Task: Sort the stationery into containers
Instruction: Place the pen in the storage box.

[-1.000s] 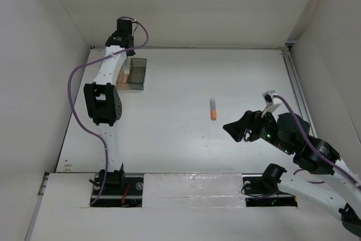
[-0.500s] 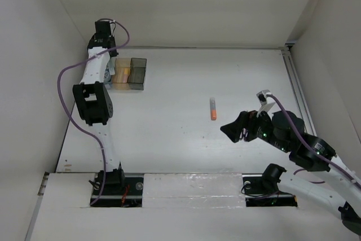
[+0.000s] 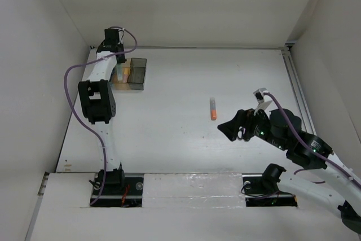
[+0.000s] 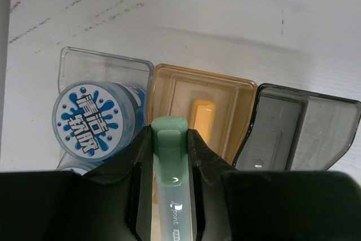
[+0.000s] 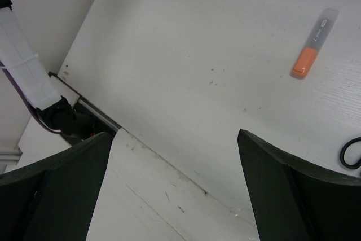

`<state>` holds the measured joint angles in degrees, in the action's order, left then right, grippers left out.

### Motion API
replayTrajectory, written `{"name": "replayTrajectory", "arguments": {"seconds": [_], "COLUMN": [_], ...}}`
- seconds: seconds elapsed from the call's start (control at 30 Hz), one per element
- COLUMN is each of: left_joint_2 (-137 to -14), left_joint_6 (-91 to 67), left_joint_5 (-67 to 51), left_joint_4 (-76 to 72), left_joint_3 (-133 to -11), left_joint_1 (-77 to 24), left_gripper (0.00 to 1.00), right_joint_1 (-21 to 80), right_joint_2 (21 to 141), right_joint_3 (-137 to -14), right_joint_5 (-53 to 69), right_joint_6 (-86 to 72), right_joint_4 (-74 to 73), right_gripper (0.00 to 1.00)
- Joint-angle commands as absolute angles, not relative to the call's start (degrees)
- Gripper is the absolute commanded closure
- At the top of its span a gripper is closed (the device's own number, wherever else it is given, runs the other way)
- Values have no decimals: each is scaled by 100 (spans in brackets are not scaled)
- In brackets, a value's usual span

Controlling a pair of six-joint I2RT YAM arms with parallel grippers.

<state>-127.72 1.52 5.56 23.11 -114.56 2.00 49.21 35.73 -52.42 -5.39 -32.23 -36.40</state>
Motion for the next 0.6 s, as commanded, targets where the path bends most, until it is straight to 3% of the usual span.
{"name": "replayTrajectory", "arguments": {"seconds": [0.0, 0.1, 0.17, 0.27, 0.47, 0.57], "left_joint_2": [-12788, -12788, -12788, -12788, -12350, -11815], "left_joint_6": [53, 0, 0, -62, -342, -518], "left_joint_5": [519, 519, 519, 772, 703, 703], "left_joint_4": [2145, 2075, 2074, 2074, 2180, 2232], "left_joint_3": [-11549, -11479, -11418, -11417, -11610, -11672], "left_joint_1": [202, 202, 141, 79, 18, -236], "left_gripper": [93, 79, 62, 47, 42, 34], "right_joint_1": [4966, 4966, 4966, 4966, 4966, 4966], "right_joint_2": [3568, 3568, 3568, 3568, 3568, 3621], "right_joint_3": [-5238, -5238, -5238, -5238, -5186, -5255], "right_joint_5": [-457, -519, -519, -519, -457, -519], "right_joint_6": [-3182, -3182, -3182, -3182, -3182, -3182], "right_joint_4": [-3348, -3349, -3349, -3349, -3349, -3296], "right_gripper": [0, 0, 0, 0, 0, 0]}}
